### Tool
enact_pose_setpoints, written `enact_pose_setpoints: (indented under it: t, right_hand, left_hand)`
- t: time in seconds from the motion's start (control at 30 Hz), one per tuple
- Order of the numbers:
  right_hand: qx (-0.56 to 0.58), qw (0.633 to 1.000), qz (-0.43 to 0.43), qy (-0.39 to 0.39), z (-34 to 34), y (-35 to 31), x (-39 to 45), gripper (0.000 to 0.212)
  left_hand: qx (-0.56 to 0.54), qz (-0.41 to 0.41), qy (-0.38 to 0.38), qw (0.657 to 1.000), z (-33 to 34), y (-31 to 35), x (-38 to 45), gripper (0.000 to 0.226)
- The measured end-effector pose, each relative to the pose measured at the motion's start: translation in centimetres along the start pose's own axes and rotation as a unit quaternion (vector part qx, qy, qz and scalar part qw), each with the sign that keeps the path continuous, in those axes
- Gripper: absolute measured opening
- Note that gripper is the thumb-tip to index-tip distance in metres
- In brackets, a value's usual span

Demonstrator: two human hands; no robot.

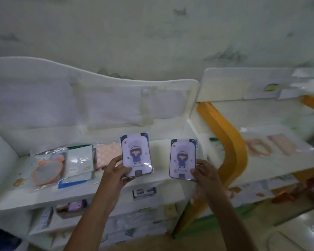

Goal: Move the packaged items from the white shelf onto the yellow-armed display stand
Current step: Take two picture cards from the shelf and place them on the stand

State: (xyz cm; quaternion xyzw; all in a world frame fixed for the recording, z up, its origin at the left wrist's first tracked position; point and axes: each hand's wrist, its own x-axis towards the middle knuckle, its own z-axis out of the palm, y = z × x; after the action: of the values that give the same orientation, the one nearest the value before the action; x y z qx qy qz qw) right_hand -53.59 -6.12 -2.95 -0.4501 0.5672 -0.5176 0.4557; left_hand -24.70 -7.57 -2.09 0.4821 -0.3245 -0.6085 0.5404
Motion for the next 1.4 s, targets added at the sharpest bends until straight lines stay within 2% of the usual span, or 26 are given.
enact_pose_setpoints:
  t: [0.27, 0.63, 0.77, 0.93, 1.2, 1.4]
  right_hand:
    - [0.023, 0.995, -0.045, 0.082, -13.4, 0.4, -5.9, 0.02]
    - [0.047, 0.979, -0.035, 0.193, -27.2, 1.1, -9.3, 0.021]
    - [0.043, 0.973, -0.031, 0.225, -31.2, 1.8, -8.2, 0.023]
    - [0.024, 0.965, -0.024, 0.26, -36.6, 2.6, -5.5, 0.024]
    - [-0.036, 0.953, -0.013, 0.3, -46.7, 1.9, 2.1, 0.025]
    - [-0.046, 0.945, -0.02, 0.324, -52.3, 1.5, 7.5, 0.025]
  left_hand:
    - [0.019, -0.024, -0.058, 0.998, 11.4, -4.8, -4.9, 0.044]
    - [0.078, -0.045, -0.164, 0.982, 25.7, -9.9, -7.4, 0.04]
    - [0.089, -0.05, -0.198, 0.975, 30.9, -11.3, -6.2, 0.044]
    - [0.079, -0.055, -0.233, 0.968, 37.7, -13.2, -3.9, 0.039]
    - [0.054, -0.084, -0.238, 0.966, 49.1, -15.8, 3.5, 0.037]
    - [0.063, -0.073, -0.253, 0.963, 56.3, -17.8, 8.7, 0.04]
